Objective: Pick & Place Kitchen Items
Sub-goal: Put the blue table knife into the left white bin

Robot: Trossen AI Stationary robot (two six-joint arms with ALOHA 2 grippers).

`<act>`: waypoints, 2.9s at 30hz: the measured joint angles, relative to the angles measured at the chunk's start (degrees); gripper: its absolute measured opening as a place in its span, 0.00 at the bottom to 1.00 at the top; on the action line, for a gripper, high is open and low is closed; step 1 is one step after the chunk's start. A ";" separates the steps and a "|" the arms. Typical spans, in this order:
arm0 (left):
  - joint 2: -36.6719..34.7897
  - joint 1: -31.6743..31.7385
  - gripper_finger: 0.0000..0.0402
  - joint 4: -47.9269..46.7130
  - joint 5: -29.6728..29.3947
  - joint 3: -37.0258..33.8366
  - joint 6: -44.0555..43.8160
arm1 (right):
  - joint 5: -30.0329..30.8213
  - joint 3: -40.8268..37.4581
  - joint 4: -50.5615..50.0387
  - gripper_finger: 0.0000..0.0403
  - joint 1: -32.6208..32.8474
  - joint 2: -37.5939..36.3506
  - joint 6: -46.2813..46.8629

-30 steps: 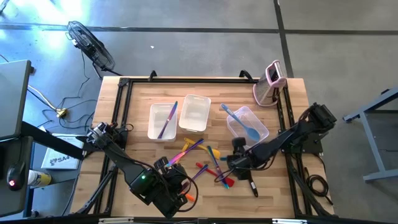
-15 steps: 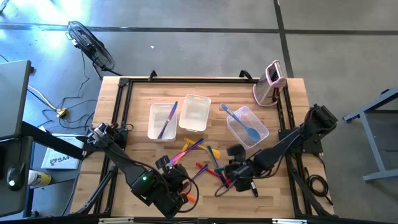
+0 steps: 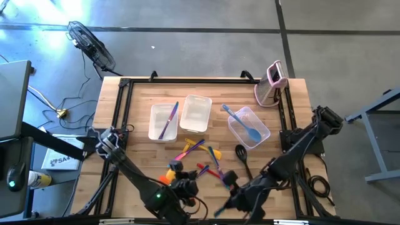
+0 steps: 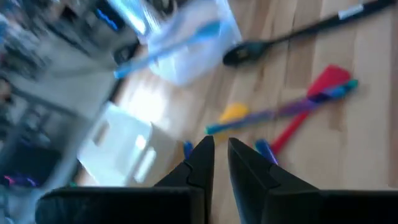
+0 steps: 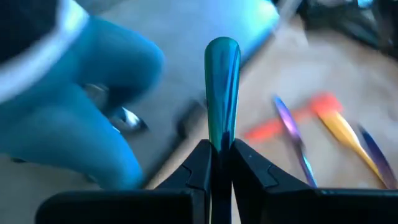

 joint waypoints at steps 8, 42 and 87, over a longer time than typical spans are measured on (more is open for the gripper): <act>1.92 0.04 0.11 17.69 -0.96 0.00 17.87 | -8.48 0.41 6.94 0.07 0.63 -0.47 -2.34; 1.70 -0.29 0.66 37.45 6.82 0.07 31.91 | -19.94 0.41 18.15 0.07 0.18 -0.50 -6.72; 1.70 8.72 0.67 67.55 49.46 0.02 48.23 | -18.16 0.46 27.22 0.07 2.65 -0.54 -20.83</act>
